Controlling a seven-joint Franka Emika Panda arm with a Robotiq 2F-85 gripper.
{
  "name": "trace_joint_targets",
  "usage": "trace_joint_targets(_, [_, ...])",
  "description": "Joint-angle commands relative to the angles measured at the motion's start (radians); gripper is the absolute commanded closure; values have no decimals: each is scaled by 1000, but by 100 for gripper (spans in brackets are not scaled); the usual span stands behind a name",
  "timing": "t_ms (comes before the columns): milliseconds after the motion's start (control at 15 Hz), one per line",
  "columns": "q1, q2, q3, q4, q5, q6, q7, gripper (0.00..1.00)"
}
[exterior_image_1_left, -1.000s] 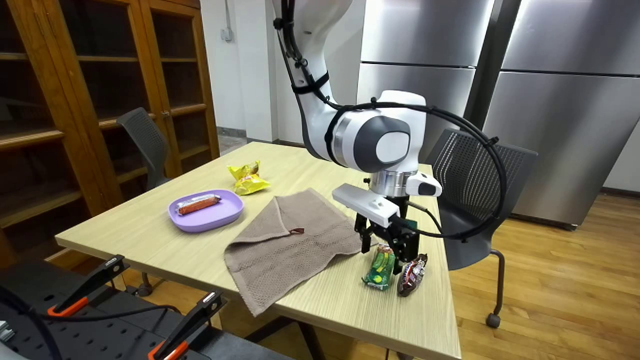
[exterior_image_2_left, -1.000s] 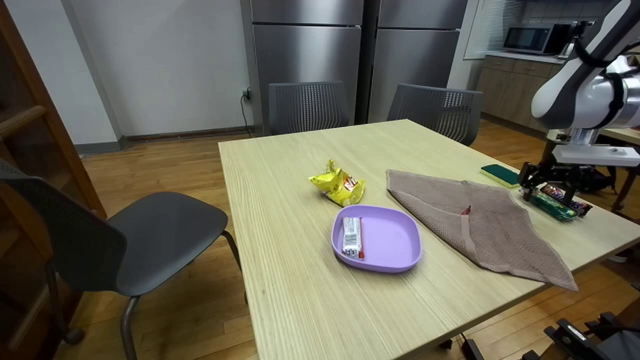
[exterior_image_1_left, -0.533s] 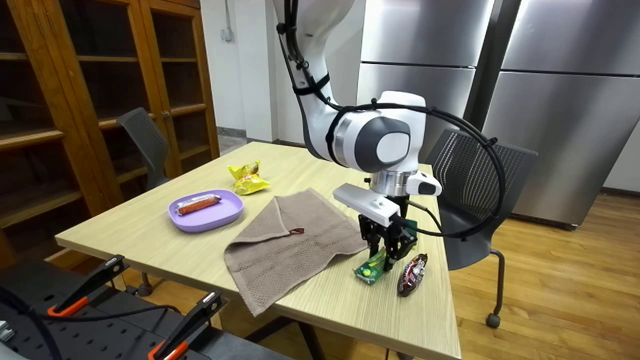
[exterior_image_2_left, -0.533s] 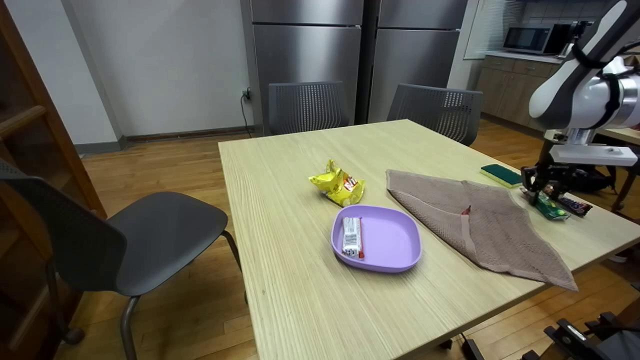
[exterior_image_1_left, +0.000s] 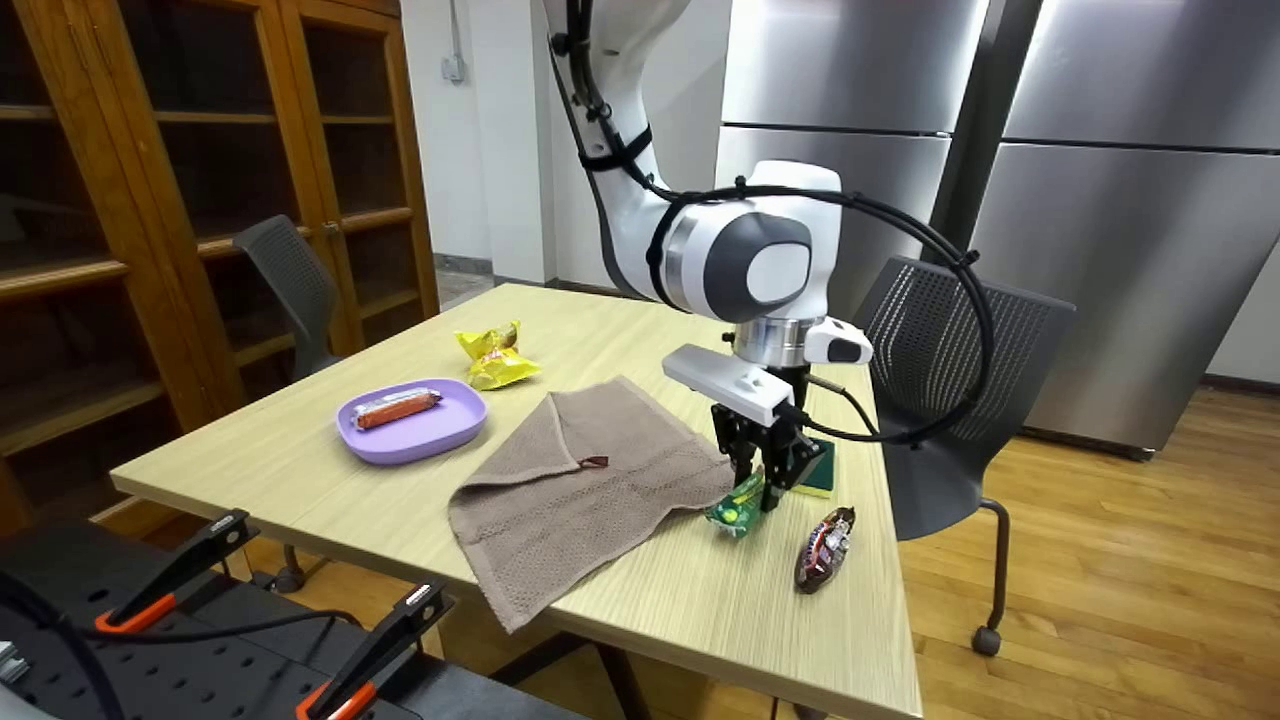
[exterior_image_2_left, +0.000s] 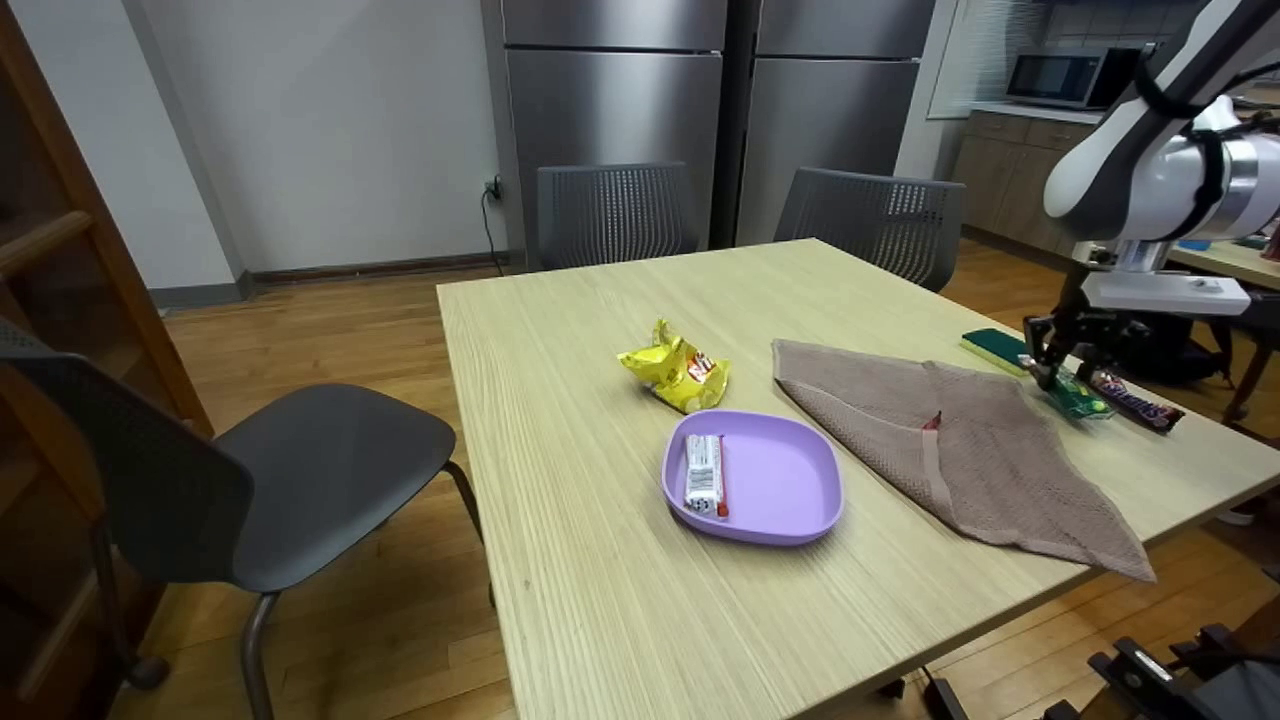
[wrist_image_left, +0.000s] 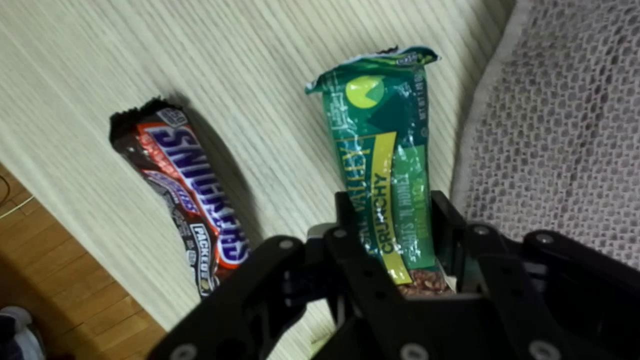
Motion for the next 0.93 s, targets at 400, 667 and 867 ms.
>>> trace_joint_targets(400, [59, -113, 34, -84, 17, 20, -14, 86])
trace_joint_targets(667, [124, -155, 32, -140, 13, 33, 20, 86])
trace_joint_targets(867, [187, -187, 25, -190, 8, 53, 67, 86])
